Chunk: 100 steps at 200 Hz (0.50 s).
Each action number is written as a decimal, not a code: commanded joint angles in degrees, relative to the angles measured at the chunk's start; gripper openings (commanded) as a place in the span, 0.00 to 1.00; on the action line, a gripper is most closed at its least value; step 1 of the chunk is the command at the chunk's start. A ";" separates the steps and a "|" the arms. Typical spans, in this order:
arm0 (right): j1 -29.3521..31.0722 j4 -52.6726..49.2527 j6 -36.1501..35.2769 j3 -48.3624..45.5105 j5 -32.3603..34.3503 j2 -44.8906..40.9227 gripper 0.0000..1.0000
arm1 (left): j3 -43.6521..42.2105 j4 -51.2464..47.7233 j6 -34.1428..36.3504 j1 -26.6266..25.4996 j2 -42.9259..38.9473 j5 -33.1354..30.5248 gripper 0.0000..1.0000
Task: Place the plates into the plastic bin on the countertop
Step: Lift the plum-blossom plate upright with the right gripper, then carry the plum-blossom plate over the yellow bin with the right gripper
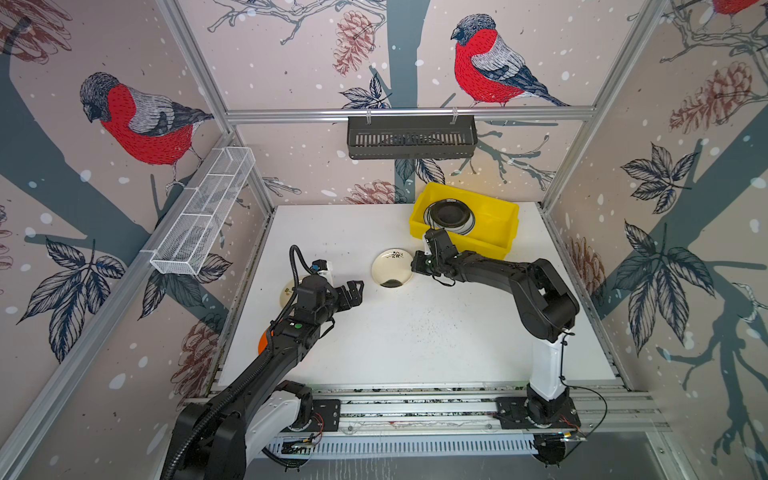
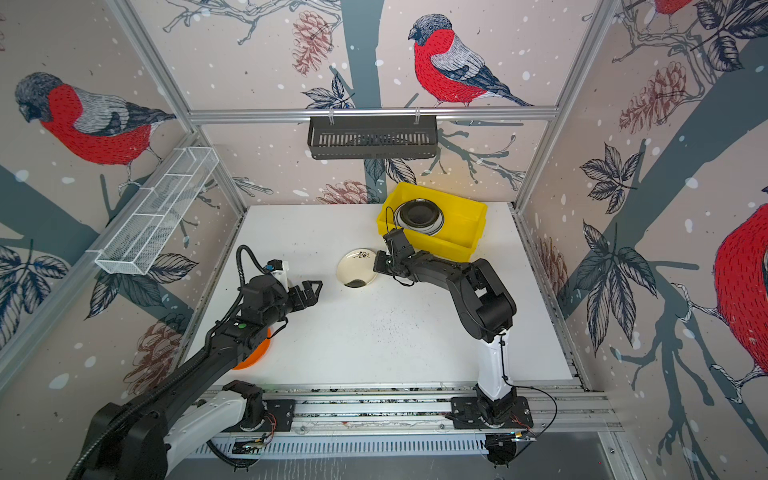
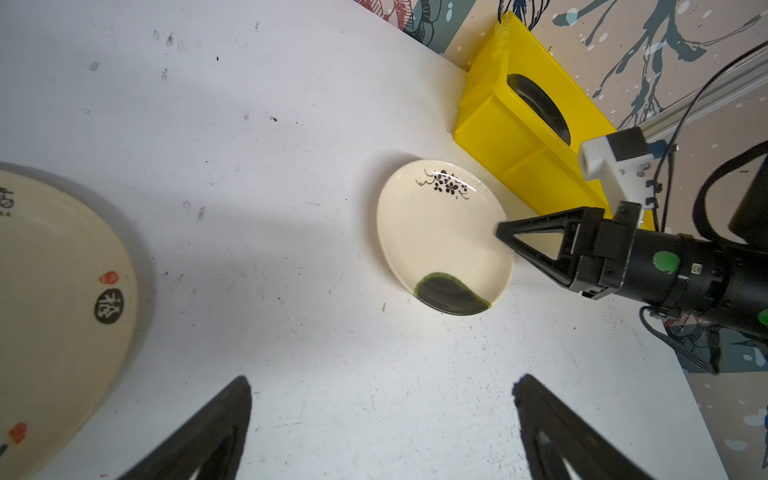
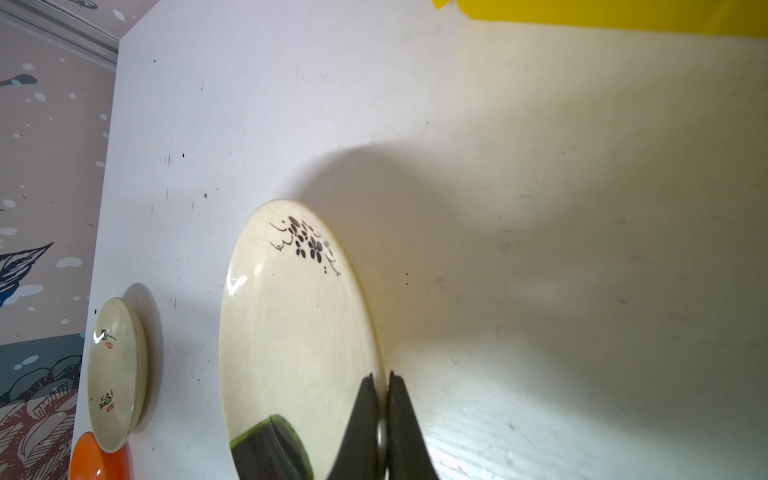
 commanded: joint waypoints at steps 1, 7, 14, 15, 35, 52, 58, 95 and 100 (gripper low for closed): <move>-0.40 1.23 -0.75 -1.23 1.93 -2.65 0.00 | 0.83 2.40 0.61 0.14 0.74 0.97 0.98; -0.46 1.08 -0.93 -1.54 2.21 -3.49 0.00 | 0.94 2.62 0.61 0.16 0.94 1.22 0.98; -0.55 0.93 -1.04 -1.71 2.41 -4.26 0.00 | 1.04 2.76 0.53 0.12 1.20 1.42 0.98; -0.60 0.87 -1.05 -1.76 2.43 -4.36 0.00 | 1.13 2.80 0.57 0.14 1.22 1.43 0.98; -1.16 0.64 -1.40 -2.49 2.86 -7.01 0.00 | 1.40 3.27 0.44 0.15 1.60 1.70 0.98; -1.82 0.51 -1.63 -2.80 3.13 -9.01 0.00 | 1.66 3.30 0.52 0.10 1.80 2.06 0.98; -2.08 0.39 -1.80 -2.77 3.23 -9.63 0.00 | 1.79 3.29 0.55 0.12 1.84 2.20 0.98; -4.08 -0.21 -2.63 -1.08 3.32 -12.17 0.00 | 1.93 2.94 0.51 0.09 1.50 2.41 0.98; -4.38 -0.41 -2.71 -0.78 3.23 -12.34 0.00 | 1.93 2.82 0.50 0.14 1.37 2.41 0.98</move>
